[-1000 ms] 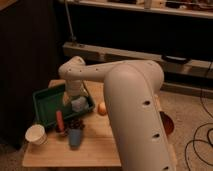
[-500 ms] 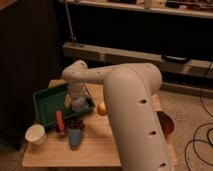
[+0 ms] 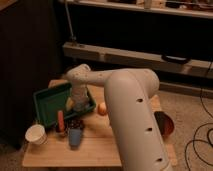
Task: Place towel in table surface
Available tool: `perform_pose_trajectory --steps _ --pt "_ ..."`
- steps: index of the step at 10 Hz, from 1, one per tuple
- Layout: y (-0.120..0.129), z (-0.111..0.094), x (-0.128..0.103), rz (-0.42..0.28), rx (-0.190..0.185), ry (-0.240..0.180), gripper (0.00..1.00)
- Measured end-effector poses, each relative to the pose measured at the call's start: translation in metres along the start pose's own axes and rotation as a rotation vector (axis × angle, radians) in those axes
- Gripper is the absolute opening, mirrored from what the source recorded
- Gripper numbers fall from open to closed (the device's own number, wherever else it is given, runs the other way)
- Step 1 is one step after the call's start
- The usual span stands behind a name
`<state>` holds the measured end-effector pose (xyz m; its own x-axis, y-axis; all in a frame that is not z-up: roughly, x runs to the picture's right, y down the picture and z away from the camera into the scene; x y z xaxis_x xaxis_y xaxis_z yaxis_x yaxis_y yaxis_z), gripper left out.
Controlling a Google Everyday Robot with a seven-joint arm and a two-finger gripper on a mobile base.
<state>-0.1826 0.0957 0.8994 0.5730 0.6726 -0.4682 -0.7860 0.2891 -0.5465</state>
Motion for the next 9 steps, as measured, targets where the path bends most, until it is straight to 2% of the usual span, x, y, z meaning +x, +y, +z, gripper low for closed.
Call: perform_pose_trajectory --steps 1,2,3,4,5,7,9 --pt "0.000 0.001 0.002 -0.004 -0.055 0.018 0.77" --pt "0.003 0.003 0.003 -0.013 -0.074 0.034 0.71" --pt "0.011 0.004 0.003 -0.031 -0.065 0.044 0.61" --pt "0.021 0.005 0.005 -0.044 -0.019 0.062 0.49" --pt "0.026 0.005 0.005 -0.048 0.020 0.068 0.41" --pt "0.036 0.002 0.009 -0.055 0.159 0.076 0.19" --pt "0.044 -0.011 0.012 -0.055 0.191 0.062 0.03"
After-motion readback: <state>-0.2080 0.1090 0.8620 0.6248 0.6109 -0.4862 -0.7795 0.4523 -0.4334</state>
